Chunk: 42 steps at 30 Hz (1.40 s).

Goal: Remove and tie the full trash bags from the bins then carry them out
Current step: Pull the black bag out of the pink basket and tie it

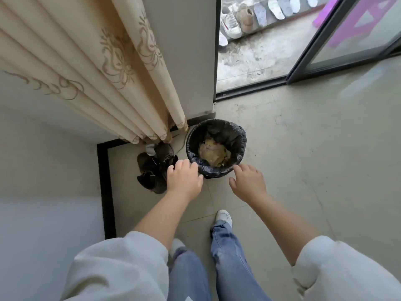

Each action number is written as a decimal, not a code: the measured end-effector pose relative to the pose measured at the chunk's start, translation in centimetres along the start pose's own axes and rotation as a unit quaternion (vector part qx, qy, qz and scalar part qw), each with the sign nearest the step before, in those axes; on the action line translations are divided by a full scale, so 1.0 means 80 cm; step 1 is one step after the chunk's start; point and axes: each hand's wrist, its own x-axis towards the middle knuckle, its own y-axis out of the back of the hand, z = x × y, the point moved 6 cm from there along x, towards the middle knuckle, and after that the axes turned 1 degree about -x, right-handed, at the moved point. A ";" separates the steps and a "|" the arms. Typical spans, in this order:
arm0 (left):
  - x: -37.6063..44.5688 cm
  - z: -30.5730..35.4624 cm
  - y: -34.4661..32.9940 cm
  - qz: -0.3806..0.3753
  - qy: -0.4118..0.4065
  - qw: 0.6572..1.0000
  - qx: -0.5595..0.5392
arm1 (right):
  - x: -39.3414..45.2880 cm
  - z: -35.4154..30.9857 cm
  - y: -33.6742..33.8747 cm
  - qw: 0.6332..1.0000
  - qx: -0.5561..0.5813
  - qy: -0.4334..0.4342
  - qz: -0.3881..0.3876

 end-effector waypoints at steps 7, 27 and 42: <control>0.112 -0.021 -0.104 -0.054 -0.079 0.995 0.038 | 0.075 0.014 -0.102 0.997 0.014 -0.072 -0.005; 0.267 -0.018 -0.364 0.231 -0.464 0.853 -0.065 | 0.229 0.062 -0.325 0.950 0.098 0.219 0.201; 0.300 -0.056 -0.309 0.366 -0.169 0.885 -0.232 | 0.299 0.077 -0.295 0.913 0.330 -0.043 0.237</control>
